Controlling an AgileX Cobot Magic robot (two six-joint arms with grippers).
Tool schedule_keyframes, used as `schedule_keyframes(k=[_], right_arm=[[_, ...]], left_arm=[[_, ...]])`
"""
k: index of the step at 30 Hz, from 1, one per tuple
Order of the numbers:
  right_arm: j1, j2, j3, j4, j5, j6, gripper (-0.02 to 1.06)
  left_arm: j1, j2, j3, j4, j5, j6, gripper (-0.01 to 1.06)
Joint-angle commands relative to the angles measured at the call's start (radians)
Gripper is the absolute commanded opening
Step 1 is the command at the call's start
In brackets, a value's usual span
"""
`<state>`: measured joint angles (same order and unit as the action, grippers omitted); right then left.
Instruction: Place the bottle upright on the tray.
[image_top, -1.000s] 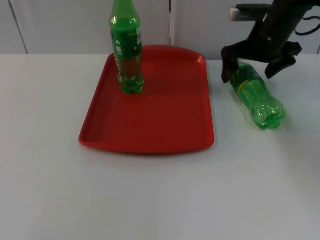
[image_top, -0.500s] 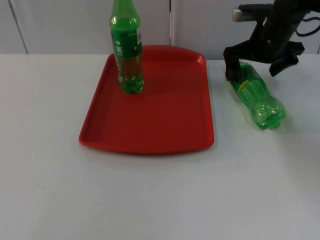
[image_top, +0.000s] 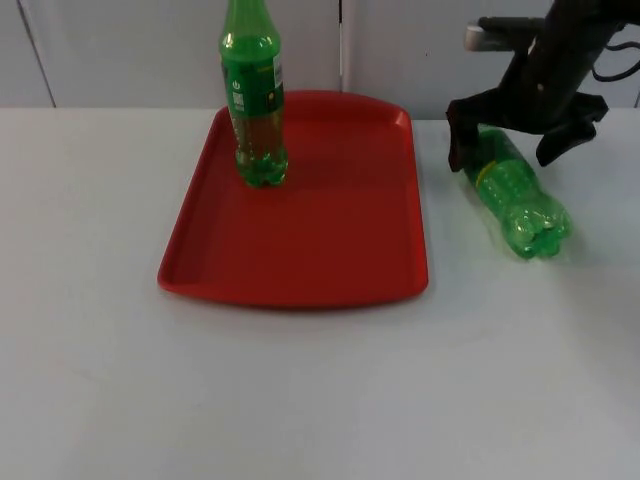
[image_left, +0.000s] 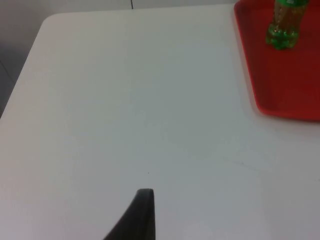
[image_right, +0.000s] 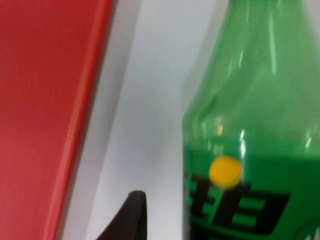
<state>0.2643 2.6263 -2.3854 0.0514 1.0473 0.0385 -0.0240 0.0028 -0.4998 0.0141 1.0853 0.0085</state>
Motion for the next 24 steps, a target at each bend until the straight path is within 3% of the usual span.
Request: schedule_keyframes(k=[1,10,20,24], right_arm=[[0.0,0.002,-0.008,0.0,0.032,-0.006,1.0],[0.002,0.032,-0.008,0.003,0.046,-0.001,0.99],[0.002,0.068,-0.008,0.012,-0.006,0.025,0.99],[0.002,0.068,-0.008,0.013,-0.017,0.042,0.87]], left_arm=[[0.001,-0.003,0.005,-0.003,-0.01,-0.003,1.05],[0.001,-0.003,0.005,-0.003,-0.01,-0.003,1.05],[0.001,-0.003,0.005,-0.003,-0.01,-0.003,1.05],[0.001,-0.003,0.005,-0.003,-0.01,-0.003,1.05]])
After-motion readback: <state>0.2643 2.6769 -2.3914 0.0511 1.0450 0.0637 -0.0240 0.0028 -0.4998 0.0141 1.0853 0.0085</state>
